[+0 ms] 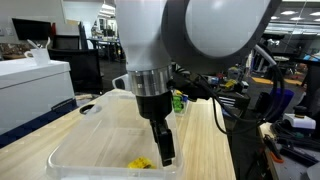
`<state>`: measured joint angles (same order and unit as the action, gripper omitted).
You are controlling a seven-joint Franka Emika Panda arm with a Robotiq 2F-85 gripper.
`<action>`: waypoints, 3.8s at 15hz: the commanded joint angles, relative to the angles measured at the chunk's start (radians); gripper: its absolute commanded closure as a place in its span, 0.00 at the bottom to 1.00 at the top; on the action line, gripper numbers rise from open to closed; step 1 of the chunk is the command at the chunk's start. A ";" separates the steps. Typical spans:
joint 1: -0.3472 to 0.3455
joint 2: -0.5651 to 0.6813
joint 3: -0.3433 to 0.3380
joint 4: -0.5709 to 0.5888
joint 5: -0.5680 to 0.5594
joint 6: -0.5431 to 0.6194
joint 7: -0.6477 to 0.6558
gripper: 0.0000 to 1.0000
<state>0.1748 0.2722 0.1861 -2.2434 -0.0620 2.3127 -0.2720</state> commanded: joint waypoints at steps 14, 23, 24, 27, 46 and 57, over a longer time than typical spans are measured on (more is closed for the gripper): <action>0.008 -0.077 0.029 -0.031 -0.096 -0.042 -0.130 0.00; 0.045 0.052 0.081 0.097 -0.184 -0.055 -0.342 0.00; 0.044 0.067 0.081 0.113 -0.187 -0.048 -0.353 0.00; 0.037 0.126 0.072 0.160 -0.189 -0.033 -0.386 0.00; -0.039 0.082 0.038 0.177 -0.137 -0.072 -0.396 0.00; -0.077 -0.036 0.018 0.140 -0.078 -0.058 -0.383 0.00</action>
<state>0.1162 0.2642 0.2121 -2.0714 -0.1606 2.2521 -0.6584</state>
